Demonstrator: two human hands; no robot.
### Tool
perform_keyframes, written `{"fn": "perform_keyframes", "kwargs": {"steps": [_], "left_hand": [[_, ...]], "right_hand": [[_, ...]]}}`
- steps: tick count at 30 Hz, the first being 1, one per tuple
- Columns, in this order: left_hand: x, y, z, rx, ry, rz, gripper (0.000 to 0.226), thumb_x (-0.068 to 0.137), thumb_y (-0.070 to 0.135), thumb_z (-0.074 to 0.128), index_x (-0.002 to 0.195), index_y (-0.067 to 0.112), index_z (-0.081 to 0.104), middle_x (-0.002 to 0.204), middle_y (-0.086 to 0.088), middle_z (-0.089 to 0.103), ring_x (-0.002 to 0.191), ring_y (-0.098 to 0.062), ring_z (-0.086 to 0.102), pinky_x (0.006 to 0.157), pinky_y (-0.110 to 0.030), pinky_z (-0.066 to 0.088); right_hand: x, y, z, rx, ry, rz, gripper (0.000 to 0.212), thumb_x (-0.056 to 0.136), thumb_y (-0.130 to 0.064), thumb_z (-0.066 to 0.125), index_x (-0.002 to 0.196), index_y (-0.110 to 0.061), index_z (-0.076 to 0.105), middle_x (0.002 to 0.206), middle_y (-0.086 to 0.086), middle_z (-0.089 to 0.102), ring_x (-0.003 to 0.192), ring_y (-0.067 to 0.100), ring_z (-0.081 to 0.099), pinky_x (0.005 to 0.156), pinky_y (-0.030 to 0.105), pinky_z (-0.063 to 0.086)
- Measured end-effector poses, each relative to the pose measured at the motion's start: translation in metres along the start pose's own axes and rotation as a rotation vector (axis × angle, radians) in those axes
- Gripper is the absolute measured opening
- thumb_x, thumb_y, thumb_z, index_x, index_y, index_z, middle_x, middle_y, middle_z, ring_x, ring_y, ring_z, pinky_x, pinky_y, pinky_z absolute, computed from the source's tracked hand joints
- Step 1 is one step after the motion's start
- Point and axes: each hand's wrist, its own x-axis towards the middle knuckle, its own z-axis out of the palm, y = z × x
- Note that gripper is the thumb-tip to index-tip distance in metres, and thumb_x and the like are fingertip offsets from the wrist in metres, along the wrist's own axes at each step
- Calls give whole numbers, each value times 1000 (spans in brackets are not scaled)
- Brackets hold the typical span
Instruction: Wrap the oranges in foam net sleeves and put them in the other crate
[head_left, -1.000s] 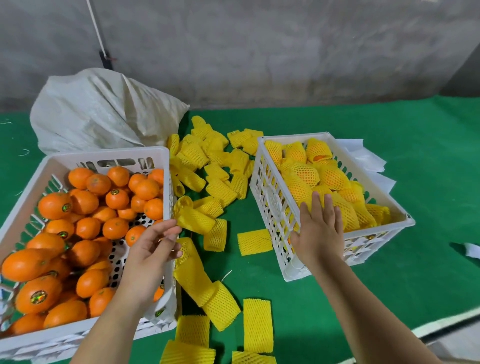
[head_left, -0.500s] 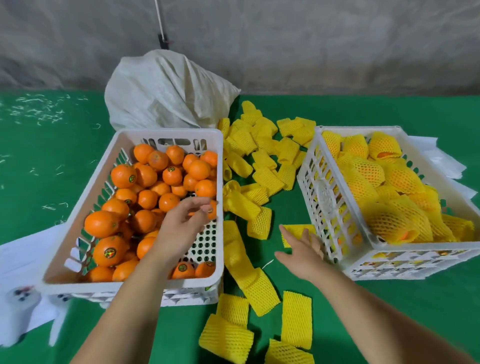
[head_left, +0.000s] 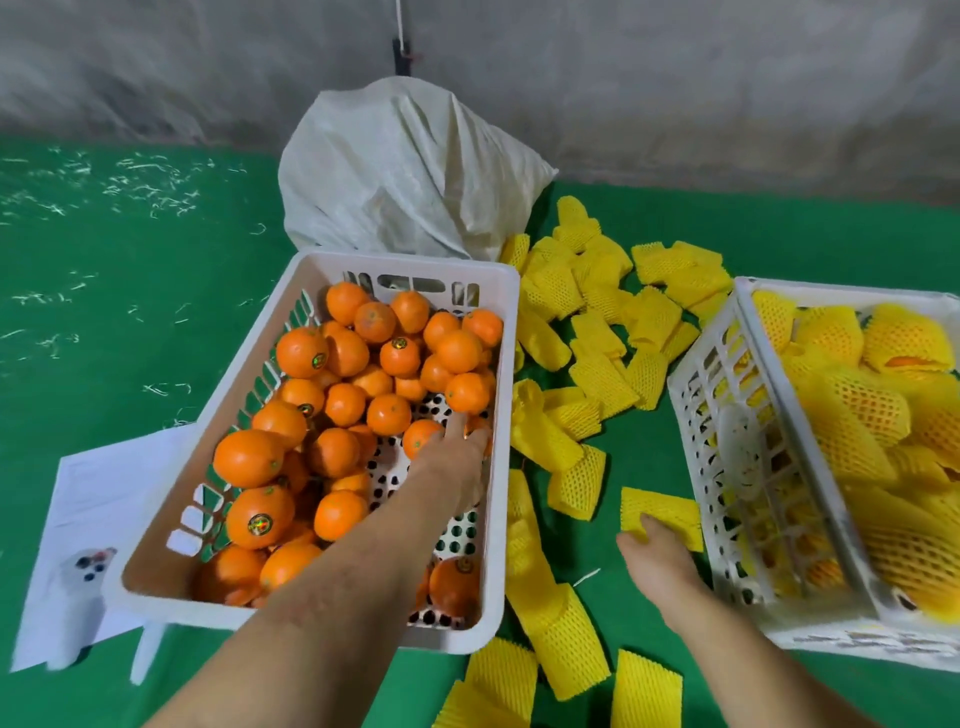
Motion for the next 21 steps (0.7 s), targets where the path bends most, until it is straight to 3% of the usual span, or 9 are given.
{"fn": "perform_keyframes", "kwargs": {"steps": [3, 5, 7, 10, 12, 14, 16, 18, 21], "left_hand": [[10, 3, 20, 83, 79, -38, 95, 93, 29, 73, 165, 24, 12, 157, -17, 19, 140, -44, 35, 115, -53, 37], [13, -1, 28, 97, 144, -65, 96, 91, 29, 75, 163, 25, 10, 152, -16, 25, 135, -42, 38, 115, -51, 36], [16, -6, 31, 60, 175, -85, 91, 91, 23, 75, 158, 30, 14, 153, -16, 24, 134, -41, 40, 114, -49, 38], [15, -8, 31, 29, 188, -74, 76, 94, 16, 71, 151, 31, 22, 152, -10, 32, 132, -38, 47, 111, -47, 44], [12, -8, 29, 78, 200, -84, 68, 98, 19, 68, 150, 29, 25, 150, -8, 38, 132, -37, 49, 110, -47, 45], [10, -9, 26, 179, 186, -108, 67, 98, 23, 69, 152, 28, 28, 150, -9, 39, 136, -37, 44, 112, -47, 42], [7, -9, 25, 248, 163, -111, 65, 96, 24, 71, 150, 27, 34, 147, -12, 37, 135, -37, 40, 112, -47, 38], [6, -8, 24, 261, 145, -95, 72, 94, 24, 74, 153, 25, 32, 148, -12, 36, 136, -37, 39, 113, -46, 38], [2, -3, 15, 159, 97, -102, 77, 95, 25, 75, 157, 21, 29, 153, -12, 40, 145, -39, 37, 118, -48, 36]], "right_hand": [[-4, 0, 0, -23, 33, -39, 68, 102, -32, 58, 162, -20, 27, 166, 8, 27, 142, 36, 43, 110, 44, 45], [-3, 2, -3, -192, 49, -85, 70, 101, -38, 60, 160, -16, 29, 165, 9, 25, 141, 36, 43, 108, 43, 46], [-1, 2, -11, -439, 132, -108, 67, 97, -52, 60, 149, -16, 43, 155, 9, 39, 137, 35, 45, 109, 42, 42], [5, -3, -28, -687, 188, -138, 39, 89, -56, 68, 104, -21, 59, 110, 4, 65, 110, 30, 62, 87, 36, 50], [7, -8, -34, -658, 170, -99, 33, 92, -45, 69, 76, -21, 54, 76, -1, 59, 84, 27, 63, 64, 29, 44], [6, -11, -32, -636, 165, -79, 32, 97, -38, 61, 73, -19, 52, 72, 0, 58, 75, 26, 60, 59, 27, 40], [1, -11, -26, -494, 112, -116, 29, 100, -34, 57, 76, -18, 52, 73, 1, 59, 69, 22, 57, 57, 29, 37], [-9, -11, -13, -192, 54, -163, 31, 102, -30, 59, 74, -18, 54, 70, 1, 58, 65, 18, 55, 57, 29, 37], [-28, -14, 1, 336, 55, -137, 18, 102, -34, 61, 89, -23, 66, 89, 4, 69, 83, 21, 64, 68, 32, 49]]}}
